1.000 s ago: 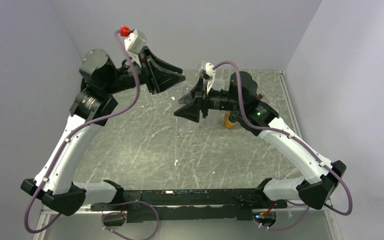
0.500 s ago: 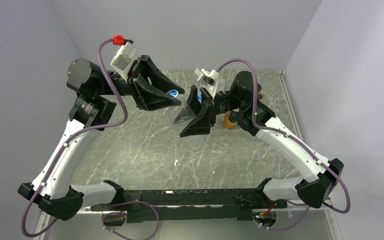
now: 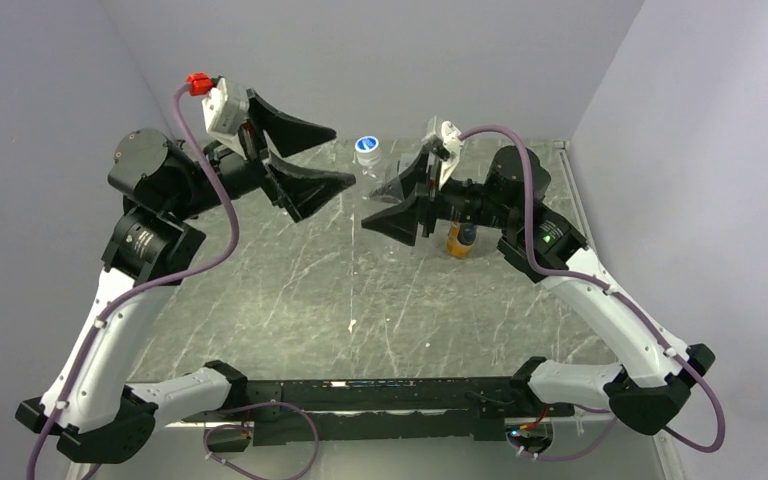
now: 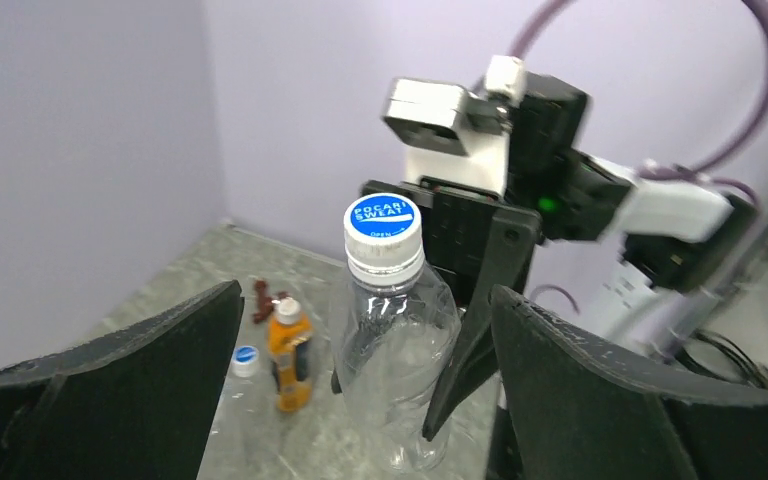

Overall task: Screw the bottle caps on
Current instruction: Screw the bottle cap onto the plastic bottle.

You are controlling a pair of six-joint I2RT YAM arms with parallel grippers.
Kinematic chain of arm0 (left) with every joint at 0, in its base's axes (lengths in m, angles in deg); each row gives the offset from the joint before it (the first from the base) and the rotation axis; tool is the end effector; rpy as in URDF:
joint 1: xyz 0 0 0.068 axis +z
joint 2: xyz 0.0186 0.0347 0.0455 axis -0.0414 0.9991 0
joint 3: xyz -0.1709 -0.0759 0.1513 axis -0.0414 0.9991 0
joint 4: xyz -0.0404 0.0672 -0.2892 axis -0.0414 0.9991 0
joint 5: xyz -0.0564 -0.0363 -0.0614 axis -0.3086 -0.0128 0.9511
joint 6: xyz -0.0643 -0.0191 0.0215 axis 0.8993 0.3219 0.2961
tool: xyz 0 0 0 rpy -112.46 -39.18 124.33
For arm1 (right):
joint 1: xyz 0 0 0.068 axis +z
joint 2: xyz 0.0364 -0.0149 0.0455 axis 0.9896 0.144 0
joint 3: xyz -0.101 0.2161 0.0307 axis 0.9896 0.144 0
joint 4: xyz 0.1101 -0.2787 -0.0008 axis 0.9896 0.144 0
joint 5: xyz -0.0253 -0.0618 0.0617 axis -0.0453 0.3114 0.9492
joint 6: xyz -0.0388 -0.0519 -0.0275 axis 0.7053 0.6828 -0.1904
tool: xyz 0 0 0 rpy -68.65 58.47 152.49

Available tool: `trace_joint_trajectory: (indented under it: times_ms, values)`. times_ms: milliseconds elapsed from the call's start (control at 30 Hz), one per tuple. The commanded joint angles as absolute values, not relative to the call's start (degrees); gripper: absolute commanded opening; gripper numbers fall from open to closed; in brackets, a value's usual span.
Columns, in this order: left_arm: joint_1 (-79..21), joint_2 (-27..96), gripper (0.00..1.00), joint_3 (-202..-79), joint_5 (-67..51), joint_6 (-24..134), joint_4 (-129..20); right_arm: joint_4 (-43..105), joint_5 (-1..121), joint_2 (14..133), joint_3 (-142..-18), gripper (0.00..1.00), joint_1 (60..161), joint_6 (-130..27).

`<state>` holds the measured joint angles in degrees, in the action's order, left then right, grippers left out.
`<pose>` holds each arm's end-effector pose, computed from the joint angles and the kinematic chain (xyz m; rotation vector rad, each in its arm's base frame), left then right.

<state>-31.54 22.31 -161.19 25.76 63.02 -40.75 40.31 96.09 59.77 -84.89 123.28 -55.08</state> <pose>0.1961 -0.1538 0.5479 0.7786 1.2181 -1.1726 0.2071 0.2362 0.4557 -1.0399 1.3185 1.2708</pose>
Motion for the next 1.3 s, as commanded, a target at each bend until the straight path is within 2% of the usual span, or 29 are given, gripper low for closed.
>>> trace_joint_trajectory:
  times_ms: [0, 133, 367, 500, 833, 1067, 1267]
  values:
    - [-31.5, 22.2, 0.97, -163.1, 10.6, 61.5, -40.4, 41.7, 73.3, 58.7, -84.8, 0.32, 124.2, -53.0]
    - [-31.4, 25.0, 0.93, -165.5, 6.8, 61.8, -39.9, 42.0, 61.9, 60.3, -85.7, 0.31, 126.1, -53.5]
    - [-31.6, 29.8, 0.94, -168.6, -0.1, 63.7, -38.8, 43.5, 49.9, 65.2, -89.2, 0.30, 130.0, -53.2]
    - [-31.8, 31.3, 0.92, -169.1, -3.3, 63.9, -38.3, 43.9, 45.8, 67.5, -90.9, 0.30, 132.1, -52.8]
    - [-33.3, 34.0, 0.81, -169.0, -6.8, 63.3, -36.6, 44.6, 41.6, 71.5, -93.7, 0.29, 134.4, -52.0]
    - [-33.9, 34.7, 0.64, -168.2, -7.3, 63.2, -37.1, 45.1, 40.5, 72.9, -94.5, 0.28, 135.1, -51.7]
    - [-34.0, 35.4, 0.40, -168.5, -5.9, 63.3, -36.0, 45.3, 40.5, 72.9, -94.5, 0.28, 135.2, -51.1]
